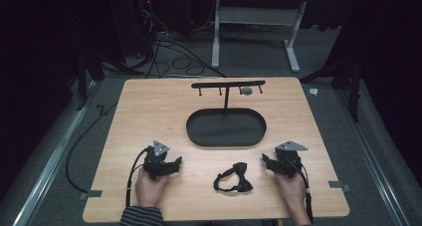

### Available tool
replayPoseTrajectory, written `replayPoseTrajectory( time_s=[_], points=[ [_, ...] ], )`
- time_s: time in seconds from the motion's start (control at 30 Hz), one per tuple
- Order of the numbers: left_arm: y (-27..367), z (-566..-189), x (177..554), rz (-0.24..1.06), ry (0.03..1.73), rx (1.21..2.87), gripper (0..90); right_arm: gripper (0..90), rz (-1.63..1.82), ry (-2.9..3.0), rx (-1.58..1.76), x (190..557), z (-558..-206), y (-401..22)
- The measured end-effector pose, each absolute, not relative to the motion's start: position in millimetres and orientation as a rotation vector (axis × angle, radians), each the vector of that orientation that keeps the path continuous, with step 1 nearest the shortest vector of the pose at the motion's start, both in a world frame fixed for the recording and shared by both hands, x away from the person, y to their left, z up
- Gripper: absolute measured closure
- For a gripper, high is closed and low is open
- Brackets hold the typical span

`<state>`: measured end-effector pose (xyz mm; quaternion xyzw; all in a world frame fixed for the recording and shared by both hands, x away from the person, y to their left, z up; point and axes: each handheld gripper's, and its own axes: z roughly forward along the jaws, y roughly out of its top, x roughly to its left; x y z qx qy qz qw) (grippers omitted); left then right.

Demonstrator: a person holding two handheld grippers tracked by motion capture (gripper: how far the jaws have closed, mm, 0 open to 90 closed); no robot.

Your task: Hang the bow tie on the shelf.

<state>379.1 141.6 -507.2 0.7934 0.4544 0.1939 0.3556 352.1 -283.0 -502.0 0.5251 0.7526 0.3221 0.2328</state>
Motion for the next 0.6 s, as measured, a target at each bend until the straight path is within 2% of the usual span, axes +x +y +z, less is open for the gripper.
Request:
replayPoseTrajectory(
  time_s=[0.6],
  points=[
    [141.6, -507.1, 379.1, 0.501, 1.174, 2.049, 26.6, 41.2, 0.888, 2.067, 1.445, 352.1, -502.0, -283.0]
  ],
)
